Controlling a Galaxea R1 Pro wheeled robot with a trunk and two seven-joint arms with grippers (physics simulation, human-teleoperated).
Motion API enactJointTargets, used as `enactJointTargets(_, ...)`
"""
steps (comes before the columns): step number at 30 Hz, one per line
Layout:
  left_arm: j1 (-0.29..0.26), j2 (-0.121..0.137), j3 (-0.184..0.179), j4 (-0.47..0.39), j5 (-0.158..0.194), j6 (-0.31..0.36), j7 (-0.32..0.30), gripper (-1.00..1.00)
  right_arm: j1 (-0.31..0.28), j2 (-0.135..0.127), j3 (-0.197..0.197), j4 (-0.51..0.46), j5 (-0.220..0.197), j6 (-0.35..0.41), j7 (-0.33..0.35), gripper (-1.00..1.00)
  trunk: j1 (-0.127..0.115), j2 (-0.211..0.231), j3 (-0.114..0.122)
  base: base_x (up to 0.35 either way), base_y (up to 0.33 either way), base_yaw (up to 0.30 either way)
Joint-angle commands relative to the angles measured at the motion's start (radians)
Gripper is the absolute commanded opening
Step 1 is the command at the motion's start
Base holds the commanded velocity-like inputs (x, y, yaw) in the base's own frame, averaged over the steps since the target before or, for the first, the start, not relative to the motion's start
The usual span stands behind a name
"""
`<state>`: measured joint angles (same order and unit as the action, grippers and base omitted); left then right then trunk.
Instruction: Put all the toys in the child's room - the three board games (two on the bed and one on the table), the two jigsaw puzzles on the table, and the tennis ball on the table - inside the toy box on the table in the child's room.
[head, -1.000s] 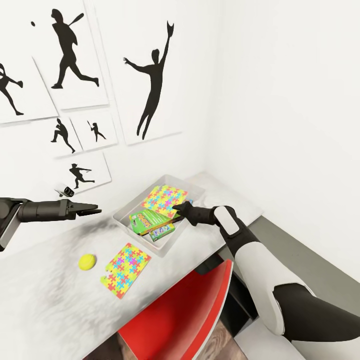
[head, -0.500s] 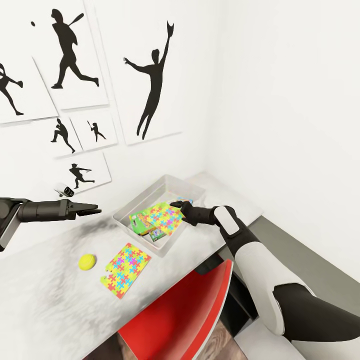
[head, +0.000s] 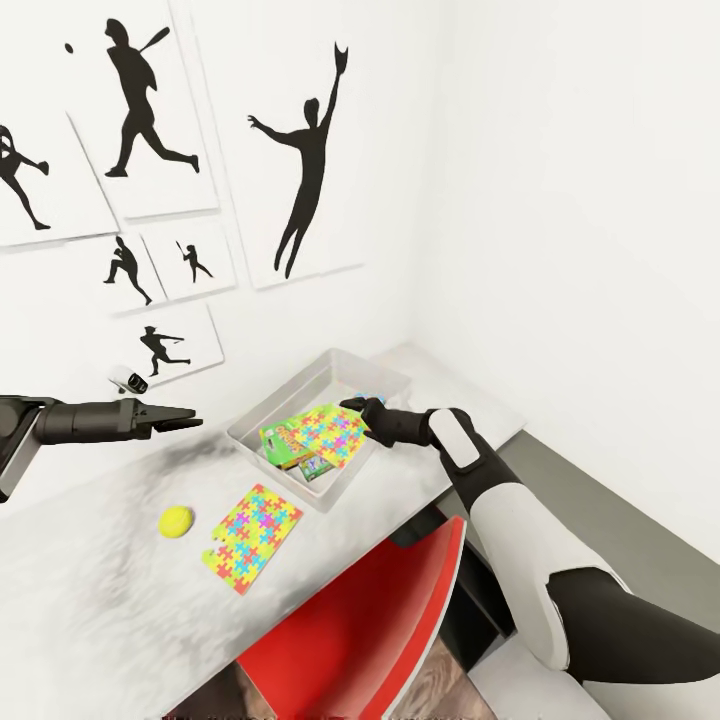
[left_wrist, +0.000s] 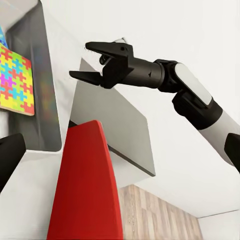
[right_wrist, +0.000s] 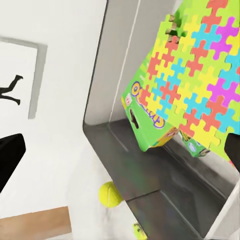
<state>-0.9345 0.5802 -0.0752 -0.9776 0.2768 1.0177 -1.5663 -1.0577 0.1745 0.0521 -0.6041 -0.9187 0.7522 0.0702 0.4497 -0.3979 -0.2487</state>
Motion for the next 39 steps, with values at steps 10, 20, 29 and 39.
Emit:
enactJointTargets(10,-0.001,0.001,-0.003,0.000,0.001,0.010,-0.005,1.00,0.000,0.000,0.002,-0.053,0.007,0.004,0.006,1.00,0.000,-0.002,-0.001,-0.121,0.032,0.000)
enactJointTargets(20,-0.001,0.001,-0.003,0.000,0.001,0.010,-0.005,1.00,0.001,0.000,0.003,-0.058,0.008,0.005,0.007,1.00,0.000,-0.002,0.011,-0.239,0.106,0.000)
enactJointTargets(29,-0.001,0.001,-0.004,0.000,0.001,0.009,-0.005,1.00,0.001,0.000,0.003,-0.059,0.008,0.006,0.007,1.00,0.000,-0.002,0.025,-0.275,0.042,0.000)
enactJointTargets(39,-0.001,0.001,-0.003,0.001,0.001,0.009,-0.005,1.00,0.001,0.000,0.004,-0.059,0.014,0.002,0.006,1.00,0.000,-0.002,0.042,-0.149,-0.047,0.034)
